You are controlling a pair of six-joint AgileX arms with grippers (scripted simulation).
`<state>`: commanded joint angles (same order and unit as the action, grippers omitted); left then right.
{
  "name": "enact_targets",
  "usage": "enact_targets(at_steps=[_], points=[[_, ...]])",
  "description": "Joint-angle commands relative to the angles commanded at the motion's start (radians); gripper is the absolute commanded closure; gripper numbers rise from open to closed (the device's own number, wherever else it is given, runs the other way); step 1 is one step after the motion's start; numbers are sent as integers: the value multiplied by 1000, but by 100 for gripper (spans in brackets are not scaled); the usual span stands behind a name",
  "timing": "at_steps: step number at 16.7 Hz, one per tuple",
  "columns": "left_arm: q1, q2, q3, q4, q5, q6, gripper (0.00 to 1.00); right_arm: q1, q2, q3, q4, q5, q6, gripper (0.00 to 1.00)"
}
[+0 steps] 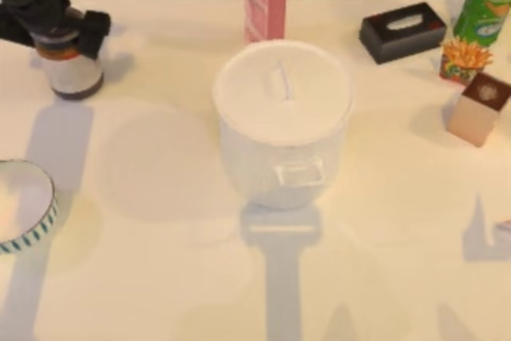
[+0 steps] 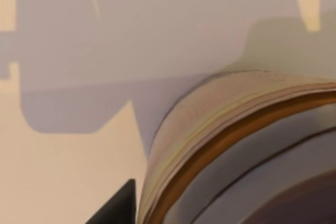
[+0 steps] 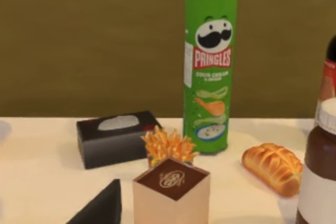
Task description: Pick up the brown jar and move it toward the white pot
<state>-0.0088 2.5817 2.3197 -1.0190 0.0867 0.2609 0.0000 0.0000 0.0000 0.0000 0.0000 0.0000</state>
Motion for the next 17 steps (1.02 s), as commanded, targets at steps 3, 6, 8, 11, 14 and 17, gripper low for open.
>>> enact_targets(at_steps=[3, 6, 8, 11, 14, 17], points=[[0, 0, 0, 0, 0, 0, 100, 0, 0, 0, 0, 0, 0, 0], [0, 0, 0, 0, 0, 0, 100, 0, 0, 0, 0, 0, 0, 0], [0, 0, 0, 0, 0, 0, 100, 0, 0, 0, 0, 0, 0, 0], [3, -17, -15, -1, -1, 0, 100, 0, 0, 0, 0, 0, 0, 0], [9, -120, -116, -5, -2, 0, 100, 0, 0, 0, 0, 0, 0, 0], [16, -295, -275, -13, -3, 2, 100, 0, 0, 0, 0, 0, 0, 0]])
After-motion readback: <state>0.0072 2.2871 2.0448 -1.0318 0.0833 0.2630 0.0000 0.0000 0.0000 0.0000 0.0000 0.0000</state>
